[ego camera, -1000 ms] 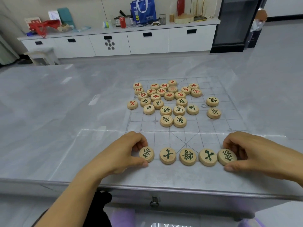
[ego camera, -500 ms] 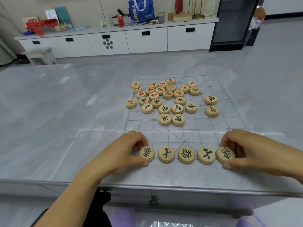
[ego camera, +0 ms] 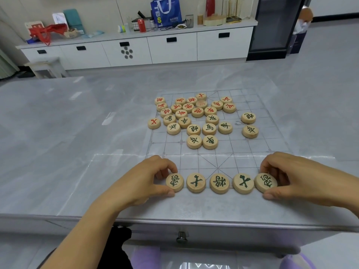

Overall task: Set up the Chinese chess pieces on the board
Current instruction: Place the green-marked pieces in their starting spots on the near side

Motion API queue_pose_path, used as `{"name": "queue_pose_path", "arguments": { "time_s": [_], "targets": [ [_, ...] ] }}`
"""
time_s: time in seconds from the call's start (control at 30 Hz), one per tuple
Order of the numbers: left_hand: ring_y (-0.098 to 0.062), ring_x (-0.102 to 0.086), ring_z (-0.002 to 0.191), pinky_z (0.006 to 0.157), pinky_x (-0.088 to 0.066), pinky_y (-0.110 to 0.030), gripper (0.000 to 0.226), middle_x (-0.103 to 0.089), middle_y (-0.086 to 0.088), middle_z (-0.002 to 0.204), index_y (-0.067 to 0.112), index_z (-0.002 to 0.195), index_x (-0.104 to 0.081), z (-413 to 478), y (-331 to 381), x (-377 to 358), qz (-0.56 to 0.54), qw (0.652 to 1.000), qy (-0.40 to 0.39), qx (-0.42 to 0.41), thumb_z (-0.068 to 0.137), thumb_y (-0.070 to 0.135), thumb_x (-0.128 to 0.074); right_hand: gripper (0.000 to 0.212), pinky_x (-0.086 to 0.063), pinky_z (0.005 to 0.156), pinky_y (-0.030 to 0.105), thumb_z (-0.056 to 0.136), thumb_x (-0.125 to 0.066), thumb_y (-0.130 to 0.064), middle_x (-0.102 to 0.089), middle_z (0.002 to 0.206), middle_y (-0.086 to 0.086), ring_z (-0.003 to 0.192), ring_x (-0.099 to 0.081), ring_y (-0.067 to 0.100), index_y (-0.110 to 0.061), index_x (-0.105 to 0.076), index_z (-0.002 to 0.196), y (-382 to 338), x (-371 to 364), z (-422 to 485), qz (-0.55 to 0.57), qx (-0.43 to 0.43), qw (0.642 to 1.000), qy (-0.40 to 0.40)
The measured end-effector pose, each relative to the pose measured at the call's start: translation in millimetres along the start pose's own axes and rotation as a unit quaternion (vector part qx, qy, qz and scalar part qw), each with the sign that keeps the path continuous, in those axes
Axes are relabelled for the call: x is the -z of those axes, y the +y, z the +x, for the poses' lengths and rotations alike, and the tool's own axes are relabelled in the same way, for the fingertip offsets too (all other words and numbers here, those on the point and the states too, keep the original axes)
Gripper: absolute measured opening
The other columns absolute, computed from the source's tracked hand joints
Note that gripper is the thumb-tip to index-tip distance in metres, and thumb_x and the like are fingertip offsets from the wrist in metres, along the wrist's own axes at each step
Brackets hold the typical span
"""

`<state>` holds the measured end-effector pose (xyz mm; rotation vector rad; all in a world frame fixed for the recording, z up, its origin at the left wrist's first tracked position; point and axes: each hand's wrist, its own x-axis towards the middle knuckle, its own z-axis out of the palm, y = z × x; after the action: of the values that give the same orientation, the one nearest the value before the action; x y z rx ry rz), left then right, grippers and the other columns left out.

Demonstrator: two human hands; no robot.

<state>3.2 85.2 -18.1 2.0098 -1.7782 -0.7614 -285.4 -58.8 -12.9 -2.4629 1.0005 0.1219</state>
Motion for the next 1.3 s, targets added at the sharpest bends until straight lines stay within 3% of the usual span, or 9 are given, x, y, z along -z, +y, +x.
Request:
{"name": "queue_pose_path", "arguments": {
  "time_s": [0.4,0.57,0.73,0.9,1.07,1.3],
  "targets": [
    [-0.007,-0.05,0.089,0.084,-0.045,-0.027,0.037,-0.052,0.013,0.094,0.043,0.086,-0.048,2.4,1.5,-2.1,0.012,1.0,-0.002,0.001,0.069,0.03,-0.078,0.033,-0.043,0.065,0.017,0.067,-0.072,-0.05,-0.051,0.087,-0.014,0.077,-0.052,0.005,-0.038,-0.048,0.086,-3.5,1.9,-1.5,-0.006,-0.007,1.0,-0.003],
    [-0.006,-0.05,0.092,0.084,-0.044,-0.022,0.041,-0.051,0.015,0.098,0.044,0.09,-0.048,2.0,-0.2,-0.5,0.01,1.0,-0.016,0.01,0.066,0.035,-0.079,0.038,-0.045,0.067,0.017,0.062,-0.074,-0.053,-0.053,0.088,-0.012,0.078,-0.053,0.005,-0.037,-0.049,0.087,-2.1,3.0,-1.1,0.022,-0.017,1.0,-0.004],
    [-0.001,-0.053,0.083,0.077,-0.045,-0.017,0.05,-0.058,0.012,0.092,0.039,0.095,-0.055,3.2,-5.3,4.5,-0.048,0.998,-0.018,0.03,0.053,0.061,-0.07,0.039,-0.048,0.07,0.024,0.062,-0.062,-0.061,-0.059,0.086,-0.006,0.077,-0.056,0.01,-0.036,-0.051,0.09,5.1,9.7,2.1,0.078,-0.058,0.995,0.03],
    [-0.007,-0.055,0.077,0.068,-0.044,-0.013,0.021,-0.064,0.006,0.086,0.026,0.095,-0.06,17.8,-1.4,8.1,-0.078,0.991,0.094,0.053,0.077,0.03,-0.071,0.023,-0.042,0.068,0.025,0.082,-0.058,-0.044,-0.058,0.092,-0.004,0.08,-0.054,0.011,-0.027,-0.054,0.097,19.3,12.4,19.9,0.106,-0.091,0.982,0.124],
    [-0.01,-0.052,0.081,0.065,-0.038,-0.014,0.023,-0.059,-0.001,0.097,0.016,0.106,-0.059,45.4,-4.6,8.4,-0.071,0.966,0.227,0.105,0.084,0.023,-0.064,0.018,-0.04,0.072,0.029,0.086,-0.059,-0.033,-0.057,0.099,0.001,0.085,-0.055,0.018,-0.022,-0.052,0.099,27.7,18.4,42.0,0.131,-0.117,0.966,0.189],
    [-0.018,-0.051,0.105,0.092,-0.044,-0.032,0.035,-0.052,-0.005,0.118,0.014,0.12,-0.053,65.3,-9.9,2.0,-0.006,0.956,0.272,0.112,0.086,0.02,-0.061,0.024,-0.038,0.069,0.026,0.092,-0.052,-0.022,-0.052,0.105,0.002,0.083,-0.052,0.017,-0.012,-0.055,0.113,29.5,21.4,72.9,0.134,-0.131,0.951,0.247]
  ]
}}
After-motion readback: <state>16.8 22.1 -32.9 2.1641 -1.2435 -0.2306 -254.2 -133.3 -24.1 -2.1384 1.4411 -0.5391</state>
